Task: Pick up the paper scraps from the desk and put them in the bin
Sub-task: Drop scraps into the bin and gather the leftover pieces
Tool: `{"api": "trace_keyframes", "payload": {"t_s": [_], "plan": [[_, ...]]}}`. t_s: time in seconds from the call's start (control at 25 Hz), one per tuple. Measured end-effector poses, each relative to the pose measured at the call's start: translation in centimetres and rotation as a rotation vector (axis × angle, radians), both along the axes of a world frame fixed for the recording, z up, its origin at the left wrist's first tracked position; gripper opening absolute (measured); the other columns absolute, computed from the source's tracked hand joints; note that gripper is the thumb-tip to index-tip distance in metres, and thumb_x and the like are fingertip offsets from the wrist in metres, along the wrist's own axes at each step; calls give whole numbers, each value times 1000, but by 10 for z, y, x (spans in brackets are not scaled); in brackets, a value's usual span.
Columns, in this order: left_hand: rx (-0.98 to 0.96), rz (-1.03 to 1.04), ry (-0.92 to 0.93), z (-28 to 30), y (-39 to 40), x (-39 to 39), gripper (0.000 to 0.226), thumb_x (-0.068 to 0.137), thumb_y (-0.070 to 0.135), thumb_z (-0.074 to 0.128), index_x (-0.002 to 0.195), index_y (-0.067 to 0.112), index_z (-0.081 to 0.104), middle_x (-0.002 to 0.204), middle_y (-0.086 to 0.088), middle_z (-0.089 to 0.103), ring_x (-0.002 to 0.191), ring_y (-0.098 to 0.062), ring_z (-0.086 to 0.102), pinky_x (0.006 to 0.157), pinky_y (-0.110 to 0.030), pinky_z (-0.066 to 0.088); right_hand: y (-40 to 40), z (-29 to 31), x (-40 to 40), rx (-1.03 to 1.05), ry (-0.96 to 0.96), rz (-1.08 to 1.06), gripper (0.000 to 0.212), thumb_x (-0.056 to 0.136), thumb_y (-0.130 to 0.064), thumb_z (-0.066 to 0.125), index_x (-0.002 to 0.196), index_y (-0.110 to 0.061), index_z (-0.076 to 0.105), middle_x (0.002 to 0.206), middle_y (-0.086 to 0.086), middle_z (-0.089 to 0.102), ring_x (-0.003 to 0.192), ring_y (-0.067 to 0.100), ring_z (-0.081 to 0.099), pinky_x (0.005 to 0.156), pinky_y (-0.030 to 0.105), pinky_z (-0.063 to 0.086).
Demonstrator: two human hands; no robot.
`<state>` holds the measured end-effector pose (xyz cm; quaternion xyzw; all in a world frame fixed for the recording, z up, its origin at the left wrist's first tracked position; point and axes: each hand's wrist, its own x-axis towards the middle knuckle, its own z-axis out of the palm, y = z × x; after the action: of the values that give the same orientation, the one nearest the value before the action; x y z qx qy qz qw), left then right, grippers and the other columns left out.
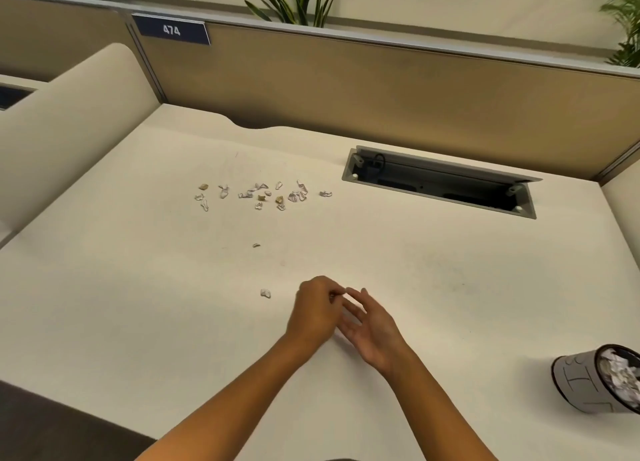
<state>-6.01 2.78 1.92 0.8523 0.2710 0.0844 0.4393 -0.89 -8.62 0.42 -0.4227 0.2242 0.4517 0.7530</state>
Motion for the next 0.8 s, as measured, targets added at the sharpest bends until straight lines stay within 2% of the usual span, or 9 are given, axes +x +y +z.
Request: {"api": "trace_keyframes", "payload": {"t_s": [0.08,0.2,0.28,0.36,0.44,0.52,0.6,0.68,0.8], "plan": [[-59,-34,-31,3,-23,1,32,82,5,57,90,30,76,90,14,73,81,2,66,74,-11,53,6,5,8,132,203,-116,40,106,-33,40,127,-4,59,121,16,63,108,28,63,92,38,51],[-32,-75,-94,6,-38,2,21,86,16,61,98,29,73,98,14,71,87,1,64,77,-7,48,11,12,21,190,307,-168,29,106,-25,40,117,-8,60,105,11,63,92,22,63,87,32,51],[-5,-55,-204,8,-27,2,18,87,20,61,100,26,70,107,15,67,99,1,61,88,-11,47,13,14,26,220,314,-185,20,103,-13,43,114,-5,58,99,12,61,90,22,61,99,32,48],[49,8,-256,4,4,5,21,88,16,61,108,17,69,121,6,64,114,-7,59,100,-21,44,13,14,30,175,282,-242,20,102,-4,43,107,3,61,100,17,59,98,25,60,107,35,44],[141,50,-140,-7,49,9,30,91,9,57,120,7,64,134,-9,55,129,-22,49,111,-31,36,10,12,32,152,263,-286,21,101,-2,43,100,6,63,99,18,59,105,27,57,107,37,44],[241,36,105,-21,96,12,42,96,9,49,137,1,49,150,-19,36,144,-31,28,120,-36,19,6,9,31,146,259,-305,21,100,0,44,99,6,64,98,18,60,101,27,59,102,38,48],[313,-6,265,-34,131,12,47,99,11,43,145,0,37,157,-22,22,148,-35,14,122,-40,11,3,5,30,125,248,-300,20,99,0,46,98,6,65,96,17,61,94,26,60,92,36,54],[309,-39,293,-40,148,10,45,99,9,40,144,-1,38,156,-23,24,147,-35,17,121,-38,15,1,4,29,110,235,-286,18,98,1,48,97,6,65,94,16,62,91,24,61,80,34,60],[290,-62,278,-40,148,0,38,98,7,39,133,-3,51,146,-21,42,140,-32,35,114,-34,26,2,2,27,101,227,-264,16,97,1,50,97,6,66,92,15,63,88,23,62,72,36,60]]}}
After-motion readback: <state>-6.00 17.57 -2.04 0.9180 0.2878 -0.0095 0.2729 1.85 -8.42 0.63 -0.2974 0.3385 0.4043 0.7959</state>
